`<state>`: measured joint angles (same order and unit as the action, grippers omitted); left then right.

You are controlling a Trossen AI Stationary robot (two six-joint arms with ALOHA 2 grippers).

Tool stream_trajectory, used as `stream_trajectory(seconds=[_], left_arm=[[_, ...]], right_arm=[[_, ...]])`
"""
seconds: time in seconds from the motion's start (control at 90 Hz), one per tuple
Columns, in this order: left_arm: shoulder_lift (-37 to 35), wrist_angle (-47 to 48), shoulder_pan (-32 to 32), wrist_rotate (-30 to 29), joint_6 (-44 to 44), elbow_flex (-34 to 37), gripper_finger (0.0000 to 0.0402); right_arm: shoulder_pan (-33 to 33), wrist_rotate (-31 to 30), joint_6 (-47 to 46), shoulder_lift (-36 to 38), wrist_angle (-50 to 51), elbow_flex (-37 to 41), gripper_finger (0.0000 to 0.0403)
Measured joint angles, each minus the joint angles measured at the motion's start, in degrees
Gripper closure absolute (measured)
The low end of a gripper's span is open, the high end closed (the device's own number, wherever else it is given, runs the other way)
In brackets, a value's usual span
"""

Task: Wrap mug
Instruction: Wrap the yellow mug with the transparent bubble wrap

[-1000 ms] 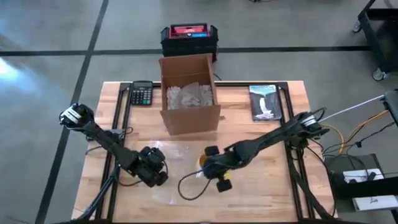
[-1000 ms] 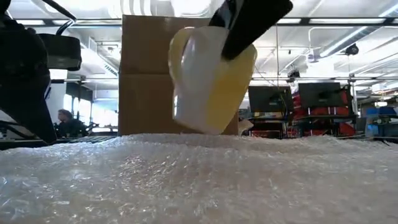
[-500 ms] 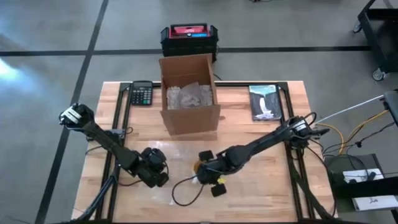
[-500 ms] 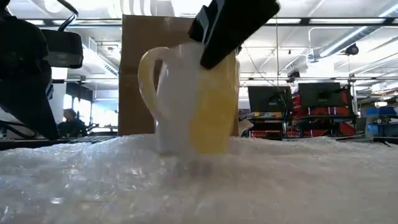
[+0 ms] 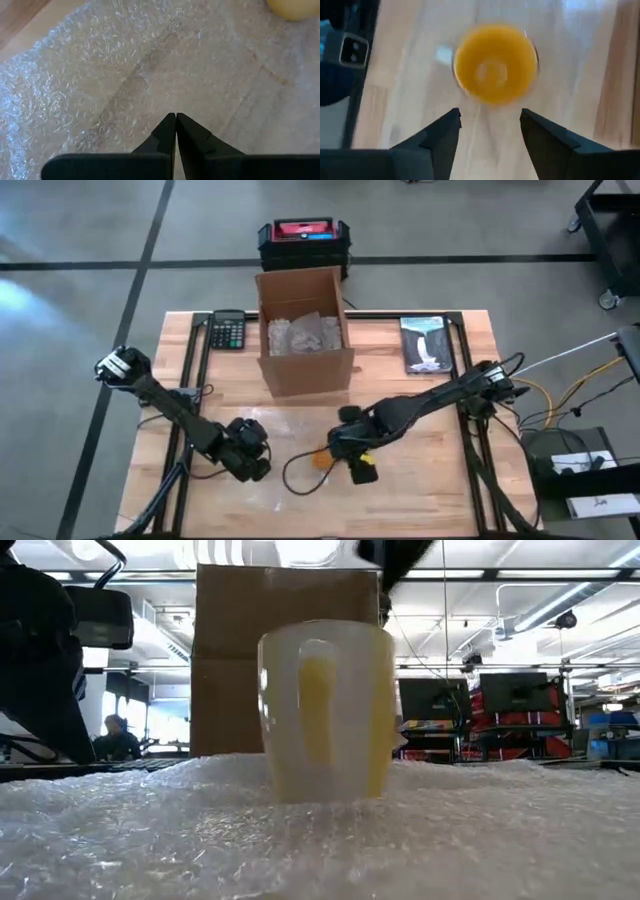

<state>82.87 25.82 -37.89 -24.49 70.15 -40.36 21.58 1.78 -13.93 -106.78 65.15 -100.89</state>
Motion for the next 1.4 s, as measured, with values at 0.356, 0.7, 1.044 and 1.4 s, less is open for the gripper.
stream_trajectory(seconds=[0.356,0.7,1.044,1.4], left_arm=[[0.0,-0.18,0.0,0.02,-1.96,0.0,0.0402],[0.0,-0.39,0.0,0.04,-2.17,0.0,0.0402],[-0.23,-0.59,0.0,0.5,-2.18,0.0,0.0402],[-2.1,-0.63,0.0,0.63,-2.36,0.0,0.0402]], right_arm=[[11.4,-3.29,-26.88,7.79,0.99,24.29,0.02],[21.17,-4.91,-46.22,13.95,-18.52,48.65,0.0208],[20.78,-5.28,-38.27,12.86,-22.03,49.83,0.0379],[16.02,-30.25,-12.63,17.61,-26.55,32.07,0.04]])
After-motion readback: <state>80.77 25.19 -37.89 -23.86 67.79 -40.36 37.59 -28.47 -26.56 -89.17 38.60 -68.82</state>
